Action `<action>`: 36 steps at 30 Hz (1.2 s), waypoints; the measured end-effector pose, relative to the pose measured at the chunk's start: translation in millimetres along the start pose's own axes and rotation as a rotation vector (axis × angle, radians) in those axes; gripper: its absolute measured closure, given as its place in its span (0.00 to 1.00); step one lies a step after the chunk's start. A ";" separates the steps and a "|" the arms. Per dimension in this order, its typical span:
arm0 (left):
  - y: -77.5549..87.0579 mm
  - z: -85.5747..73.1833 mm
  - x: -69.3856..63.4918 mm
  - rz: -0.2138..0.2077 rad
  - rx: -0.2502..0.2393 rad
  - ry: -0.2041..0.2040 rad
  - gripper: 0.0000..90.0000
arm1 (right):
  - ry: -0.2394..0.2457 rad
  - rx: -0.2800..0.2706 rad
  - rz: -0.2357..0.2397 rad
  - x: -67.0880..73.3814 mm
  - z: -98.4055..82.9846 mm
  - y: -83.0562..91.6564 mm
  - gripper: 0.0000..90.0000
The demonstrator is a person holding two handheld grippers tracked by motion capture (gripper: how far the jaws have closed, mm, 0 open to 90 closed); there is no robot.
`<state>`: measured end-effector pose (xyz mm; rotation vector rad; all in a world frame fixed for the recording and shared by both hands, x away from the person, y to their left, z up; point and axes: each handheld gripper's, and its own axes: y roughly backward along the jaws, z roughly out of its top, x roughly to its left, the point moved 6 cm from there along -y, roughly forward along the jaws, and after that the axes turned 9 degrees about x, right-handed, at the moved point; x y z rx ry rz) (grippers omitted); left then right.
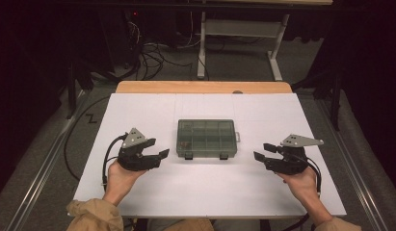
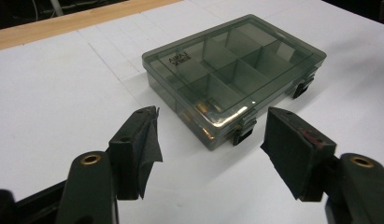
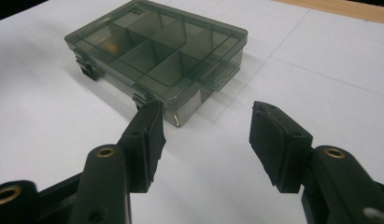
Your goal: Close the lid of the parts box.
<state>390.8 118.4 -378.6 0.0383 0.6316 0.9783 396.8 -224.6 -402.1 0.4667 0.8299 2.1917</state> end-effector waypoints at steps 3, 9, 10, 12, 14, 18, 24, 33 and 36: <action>2.1 -0.7 1.7 0.002 0.000 0.002 0.39 | -0.002 -0.014 0.001 0.0 -1.9 1.8 0.50; 7.0 -1.1 3.2 -0.002 -0.013 0.022 0.39 | 0.009 -0.033 0.001 0.7 -5.2 5.5 0.50; 7.7 -2.1 3.3 -0.003 -0.012 0.018 0.39 | 0.005 -0.035 0.004 1.2 -5.9 6.1 0.50; 8.6 -4.2 3.2 -0.002 -0.013 0.013 0.39 | 0.007 -0.037 0.005 2.0 -7.3 6.8 0.50; 9.2 -5.2 3.8 -0.005 -0.015 0.016 0.38 | 0.009 -0.043 0.006 2.5 -8.4 7.9 0.49; 8.3 -7.3 4.1 -0.012 -0.010 0.027 0.38 | 0.004 -0.056 0.007 2.5 -10.0 10.1 0.49; 7.7 -9.0 3.7 -0.012 -0.006 0.018 0.38 | -0.004 -0.068 0.014 3.4 -15.9 9.9 0.49; 9.7 -20.2 10.3 -0.004 -0.002 0.018 0.38 | -0.022 -0.087 0.017 0.2 -23.6 15.2 0.47; 10.4 -22.3 11.6 -0.005 -0.005 0.026 0.38 | -0.044 -0.096 0.023 -1.0 -28.2 15.5 0.46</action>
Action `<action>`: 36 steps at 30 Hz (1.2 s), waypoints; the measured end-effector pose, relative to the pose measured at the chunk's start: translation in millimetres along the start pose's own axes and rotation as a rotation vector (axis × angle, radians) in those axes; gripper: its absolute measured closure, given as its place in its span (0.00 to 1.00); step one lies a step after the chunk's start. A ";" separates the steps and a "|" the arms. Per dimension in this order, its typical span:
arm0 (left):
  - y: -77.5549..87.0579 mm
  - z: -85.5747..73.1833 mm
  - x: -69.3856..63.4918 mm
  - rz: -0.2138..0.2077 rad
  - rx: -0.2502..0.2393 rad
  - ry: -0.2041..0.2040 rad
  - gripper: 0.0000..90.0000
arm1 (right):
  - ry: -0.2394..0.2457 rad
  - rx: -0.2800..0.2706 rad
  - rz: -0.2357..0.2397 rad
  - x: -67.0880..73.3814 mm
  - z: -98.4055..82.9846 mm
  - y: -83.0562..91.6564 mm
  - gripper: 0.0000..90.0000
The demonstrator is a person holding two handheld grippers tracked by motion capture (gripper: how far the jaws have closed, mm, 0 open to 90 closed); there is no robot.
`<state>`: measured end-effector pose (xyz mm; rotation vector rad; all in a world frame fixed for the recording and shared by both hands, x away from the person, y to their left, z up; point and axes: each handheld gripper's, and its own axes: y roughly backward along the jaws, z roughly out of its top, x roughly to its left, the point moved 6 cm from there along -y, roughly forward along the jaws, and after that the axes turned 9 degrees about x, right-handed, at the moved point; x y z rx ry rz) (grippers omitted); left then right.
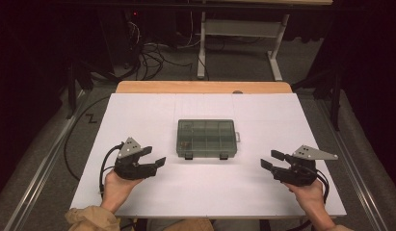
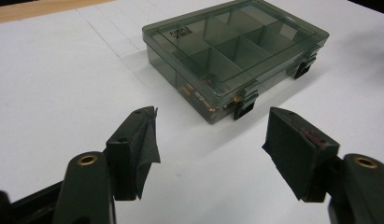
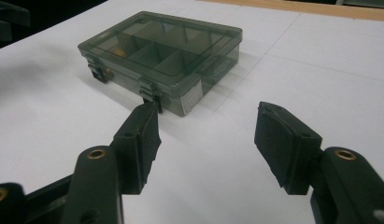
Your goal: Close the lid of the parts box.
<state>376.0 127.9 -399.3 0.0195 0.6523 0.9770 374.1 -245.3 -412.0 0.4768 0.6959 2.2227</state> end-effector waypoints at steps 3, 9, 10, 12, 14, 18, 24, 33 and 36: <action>3.1 -1.7 1.6 -0.004 -0.015 0.005 0.38 | -0.002 0.003 -0.003 0.3 -6.6 -1.1 0.46; 8.0 -7.5 8.8 -0.003 -0.027 0.032 0.37 | -0.008 -0.012 -0.014 -0.5 -15.3 -3.2 0.44; 8.5 -7.8 9.5 -0.002 -0.033 0.037 0.37 | -0.010 -0.017 -0.015 -0.8 -15.5 -3.0 0.44; 10.0 -8.9 10.3 -0.002 -0.047 0.033 0.38 | -0.006 -0.029 -0.018 -0.5 -15.6 -2.2 0.44; 10.5 -10.3 10.9 0.002 -0.048 0.027 0.38 | 0.004 -0.040 -0.024 0.5 -16.0 -0.8 0.44; 11.8 -9.3 12.5 0.007 -0.066 0.028 0.38 | 0.001 -0.052 -0.029 -0.5 -18.7 1.0 0.43; 5.7 -14.2 20.2 0.036 -0.055 0.020 0.38 | -0.001 -0.039 -0.040 -4.8 -25.5 -1.0 0.42; 4.6 -18.5 18.8 0.027 -0.047 0.019 0.38 | 0.013 -0.036 -0.056 -6.9 -29.5 -3.4 0.41; 6.4 -16.2 16.8 0.010 -0.062 0.032 0.38 | 0.019 -0.046 -0.056 -7.7 -29.3 -2.5 0.41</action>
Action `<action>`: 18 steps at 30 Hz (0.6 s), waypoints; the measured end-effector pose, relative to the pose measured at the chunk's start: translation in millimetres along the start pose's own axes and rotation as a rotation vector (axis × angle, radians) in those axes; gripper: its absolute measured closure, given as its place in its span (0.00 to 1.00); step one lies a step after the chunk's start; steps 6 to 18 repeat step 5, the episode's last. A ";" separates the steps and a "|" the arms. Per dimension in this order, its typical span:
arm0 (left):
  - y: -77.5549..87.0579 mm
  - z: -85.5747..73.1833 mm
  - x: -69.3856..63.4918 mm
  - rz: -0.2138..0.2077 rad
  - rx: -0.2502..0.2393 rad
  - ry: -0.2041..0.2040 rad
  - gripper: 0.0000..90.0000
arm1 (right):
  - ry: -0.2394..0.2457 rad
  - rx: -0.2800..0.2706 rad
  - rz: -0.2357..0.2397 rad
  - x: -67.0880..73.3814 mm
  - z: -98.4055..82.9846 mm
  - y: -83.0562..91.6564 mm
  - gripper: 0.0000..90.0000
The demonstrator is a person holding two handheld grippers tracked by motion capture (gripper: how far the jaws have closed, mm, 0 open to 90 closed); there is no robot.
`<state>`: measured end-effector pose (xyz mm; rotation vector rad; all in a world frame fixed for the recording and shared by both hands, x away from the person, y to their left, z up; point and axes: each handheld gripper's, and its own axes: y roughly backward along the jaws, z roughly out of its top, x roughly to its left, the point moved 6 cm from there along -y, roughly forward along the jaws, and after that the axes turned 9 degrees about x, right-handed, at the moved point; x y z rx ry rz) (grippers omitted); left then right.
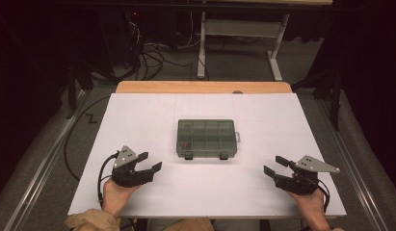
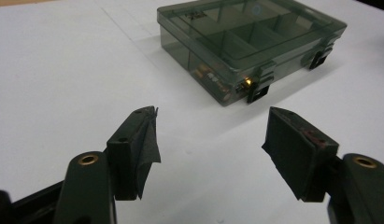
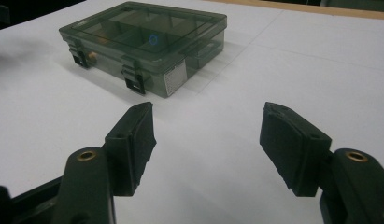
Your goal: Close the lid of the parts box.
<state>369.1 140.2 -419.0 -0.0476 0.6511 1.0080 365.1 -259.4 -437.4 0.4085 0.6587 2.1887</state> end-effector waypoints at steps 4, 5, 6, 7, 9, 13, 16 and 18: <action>1.2 1.2 1.5 0.007 -0.005 -0.006 0.38 | -0.009 -0.009 -0.002 -0.7 0.5 0.7 0.40; 1.7 1.4 1.4 0.007 -0.008 -0.006 0.38 | -0.008 -0.008 -0.003 -0.3 0.4 0.7 0.40; 1.7 1.4 1.4 0.007 -0.008 -0.006 0.38 | -0.008 -0.008 -0.003 -0.3 0.4 0.7 0.40; 1.7 1.4 1.4 0.007 -0.008 -0.006 0.38 | -0.008 -0.008 -0.003 -0.3 0.4 0.7 0.40; 1.7 1.4 1.4 0.007 -0.008 -0.006 0.38 | -0.008 -0.008 -0.003 -0.3 0.4 0.7 0.40; 1.7 1.4 1.4 0.007 -0.008 -0.006 0.38 | -0.008 -0.008 -0.003 -0.3 0.4 0.7 0.40; 1.7 1.4 1.4 0.007 -0.008 -0.006 0.38 | -0.008 -0.008 -0.003 -0.3 0.4 0.7 0.40; 1.7 1.4 1.4 0.007 -0.008 -0.006 0.38 | -0.008 -0.008 -0.003 -0.3 0.4 0.7 0.40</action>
